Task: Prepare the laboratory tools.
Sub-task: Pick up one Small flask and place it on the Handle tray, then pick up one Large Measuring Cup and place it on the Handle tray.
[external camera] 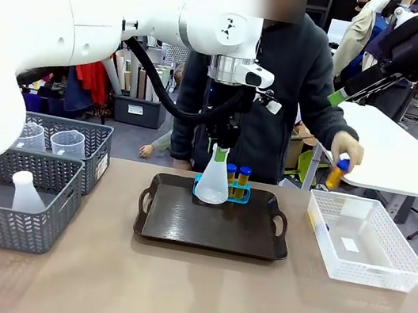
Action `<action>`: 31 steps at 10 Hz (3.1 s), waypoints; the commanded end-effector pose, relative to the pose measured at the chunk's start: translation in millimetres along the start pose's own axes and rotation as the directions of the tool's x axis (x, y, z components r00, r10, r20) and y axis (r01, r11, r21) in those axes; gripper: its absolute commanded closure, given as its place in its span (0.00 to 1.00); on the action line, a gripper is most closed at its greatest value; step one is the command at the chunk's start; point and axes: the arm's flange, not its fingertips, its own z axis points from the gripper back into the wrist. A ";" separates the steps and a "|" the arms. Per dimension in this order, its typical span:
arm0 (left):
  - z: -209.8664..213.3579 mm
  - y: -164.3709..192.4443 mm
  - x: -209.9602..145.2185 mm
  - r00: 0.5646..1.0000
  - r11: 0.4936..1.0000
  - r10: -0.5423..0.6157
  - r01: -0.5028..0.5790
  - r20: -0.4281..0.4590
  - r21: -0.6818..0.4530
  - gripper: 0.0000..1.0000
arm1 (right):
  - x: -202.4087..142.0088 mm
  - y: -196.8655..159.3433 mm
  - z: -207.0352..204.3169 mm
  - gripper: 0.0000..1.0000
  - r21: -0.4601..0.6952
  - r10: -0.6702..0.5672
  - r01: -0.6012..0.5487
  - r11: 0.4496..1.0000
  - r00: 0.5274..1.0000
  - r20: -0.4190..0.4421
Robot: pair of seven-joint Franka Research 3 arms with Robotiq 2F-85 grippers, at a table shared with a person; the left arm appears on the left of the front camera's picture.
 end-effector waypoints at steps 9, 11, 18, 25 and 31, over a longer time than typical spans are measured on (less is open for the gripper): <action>-65.3 -18.8 24.8 0.983 0.988 -0.142 0.133 0.114 0.083 1.00 | 0.5 -0.4 1.1 0.00 0.007 0.000 0.000 1.000 1.000 0.005; -80.7 -19.0 38.4 0.977 0.982 -0.186 0.181 0.106 0.059 1.00 | 0.5 -0.4 1.1 0.00 0.007 0.000 0.000 1.000 1.000 0.005; -97.6 -14.9 48.5 0.974 0.978 -0.209 0.206 0.084 0.040 0.58 | 0.5 -0.4 1.1 0.00 0.007 0.000 0.000 1.000 1.000 0.005; -92.0 -18.6 45.7 0.977 0.979 -0.200 0.198 0.078 0.038 0.00 | 0.5 -0.4 1.1 0.00 0.007 0.000 0.000 1.000 1.000 0.005; -40.7 -43.5 -16.0 0.995 0.993 -0.082 0.077 0.055 0.092 0.00 | 0.5 -0.4 1.1 0.00 0.007 0.000 0.000 1.000 1.000 0.005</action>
